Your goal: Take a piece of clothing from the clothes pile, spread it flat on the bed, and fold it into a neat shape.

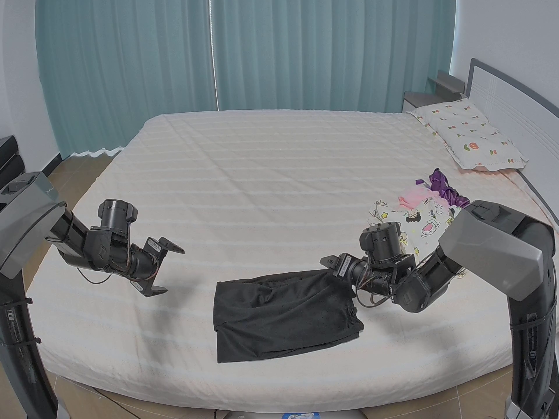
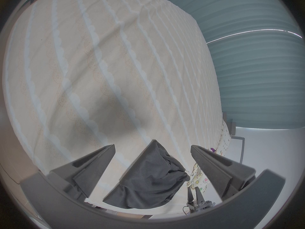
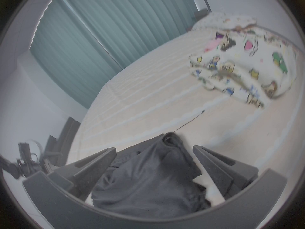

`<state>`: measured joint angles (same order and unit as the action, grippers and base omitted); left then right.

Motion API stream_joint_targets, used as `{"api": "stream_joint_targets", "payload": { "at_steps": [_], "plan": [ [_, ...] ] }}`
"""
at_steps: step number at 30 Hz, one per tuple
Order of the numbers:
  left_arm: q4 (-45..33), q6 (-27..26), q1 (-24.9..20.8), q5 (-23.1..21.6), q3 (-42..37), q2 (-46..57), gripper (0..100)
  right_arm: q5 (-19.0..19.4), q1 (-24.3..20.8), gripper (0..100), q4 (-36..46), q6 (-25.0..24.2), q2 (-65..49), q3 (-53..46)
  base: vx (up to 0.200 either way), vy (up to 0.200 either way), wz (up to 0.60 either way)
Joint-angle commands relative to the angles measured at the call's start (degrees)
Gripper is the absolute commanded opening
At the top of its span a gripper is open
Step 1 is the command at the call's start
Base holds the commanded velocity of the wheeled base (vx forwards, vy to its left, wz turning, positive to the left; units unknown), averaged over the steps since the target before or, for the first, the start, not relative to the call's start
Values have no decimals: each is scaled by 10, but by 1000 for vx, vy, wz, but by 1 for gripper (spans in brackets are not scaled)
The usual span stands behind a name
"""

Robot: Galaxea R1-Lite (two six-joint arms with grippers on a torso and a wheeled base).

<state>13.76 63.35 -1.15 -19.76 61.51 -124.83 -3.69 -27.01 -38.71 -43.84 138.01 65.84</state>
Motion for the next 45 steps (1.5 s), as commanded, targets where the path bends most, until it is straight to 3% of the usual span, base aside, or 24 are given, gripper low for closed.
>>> {"api": "stream_joint_targets", "payload": {
  "at_steps": [1, 17, 18, 41, 45],
  "plan": [
    [0, 2, 0, 1, -2, 0, 100, 24, 13, 100, 22, -18, 43, 50, 0, 0, 0],
    [0, 3, -3, 18, -3, -1, 100, 25, 28, 100, 24, -26, 82, 120, 0, 0, 0],
    [0, 4, -3, 19, -3, -1, 100, 25, 32, 0, 26, -26, 82, 122, 0, 0, 0],
    [0, 5, -3, 19, -3, 0, 100, 26, 66, 0, 35, -30, 78, 121, 0, 0, 0],
    [0, 5, -3, 19, -3, 0, 100, 26, 77, 0, 33, -52, 79, 127, 0, 0, 0]
  ]
}}
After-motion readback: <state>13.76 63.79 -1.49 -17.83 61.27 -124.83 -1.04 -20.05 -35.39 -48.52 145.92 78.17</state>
